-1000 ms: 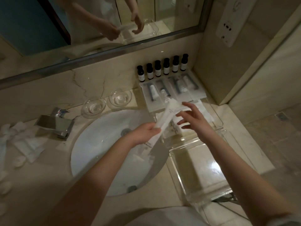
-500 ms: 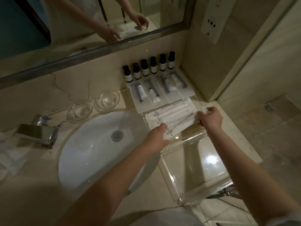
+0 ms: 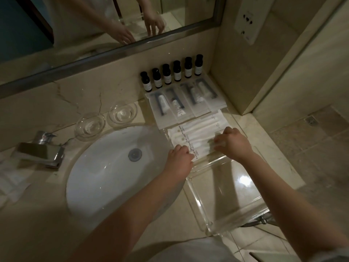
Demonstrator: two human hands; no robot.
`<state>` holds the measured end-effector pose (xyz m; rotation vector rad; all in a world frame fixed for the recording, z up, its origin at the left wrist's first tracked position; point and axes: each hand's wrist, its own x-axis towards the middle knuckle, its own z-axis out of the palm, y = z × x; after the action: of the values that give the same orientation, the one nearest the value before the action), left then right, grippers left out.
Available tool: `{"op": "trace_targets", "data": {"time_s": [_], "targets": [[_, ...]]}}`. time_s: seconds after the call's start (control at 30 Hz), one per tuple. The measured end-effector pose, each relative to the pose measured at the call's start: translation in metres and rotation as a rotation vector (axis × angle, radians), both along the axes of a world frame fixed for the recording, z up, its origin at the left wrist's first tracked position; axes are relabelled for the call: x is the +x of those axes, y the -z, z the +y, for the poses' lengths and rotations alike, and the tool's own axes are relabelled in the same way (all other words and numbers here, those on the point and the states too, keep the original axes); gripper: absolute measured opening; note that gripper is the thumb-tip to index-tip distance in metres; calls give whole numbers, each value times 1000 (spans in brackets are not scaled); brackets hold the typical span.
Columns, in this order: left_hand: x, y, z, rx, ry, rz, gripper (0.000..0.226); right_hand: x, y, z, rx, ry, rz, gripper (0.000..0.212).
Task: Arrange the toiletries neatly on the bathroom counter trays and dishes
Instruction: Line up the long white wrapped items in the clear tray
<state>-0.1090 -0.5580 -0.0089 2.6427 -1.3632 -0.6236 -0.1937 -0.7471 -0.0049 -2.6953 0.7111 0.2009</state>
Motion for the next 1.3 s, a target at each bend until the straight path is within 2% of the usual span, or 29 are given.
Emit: {"op": "trace_targets", "data": {"time_s": [0.07, 0.17, 0.27, 0.53, 0.87, 1.07, 1.3], "targets": [[0, 1, 1, -13, 12, -11, 29, 2, 1, 0, -2, -2, 67, 31], [4, 3, 5, -58, -6, -34, 38, 3, 2, -3, 3, 13, 60, 27], [8, 5, 9, 35, -15, -32, 43, 3, 3, -2, 21, 20, 63, 25], [6, 6, 12, 64, -36, -75, 43, 5, 5, 3, -51, 36, 80, 38], [3, 9, 13, 69, -69, -73, 48, -1, 4, 3, -119, 14, 85, 34], [3, 10, 12, 36, -100, -73, 45, 4, -1, 8, -62, 94, 107, 32], [5, 9, 10, 12, -112, -59, 43, 9, -2, 16, -122, 147, 161, 40]]}}
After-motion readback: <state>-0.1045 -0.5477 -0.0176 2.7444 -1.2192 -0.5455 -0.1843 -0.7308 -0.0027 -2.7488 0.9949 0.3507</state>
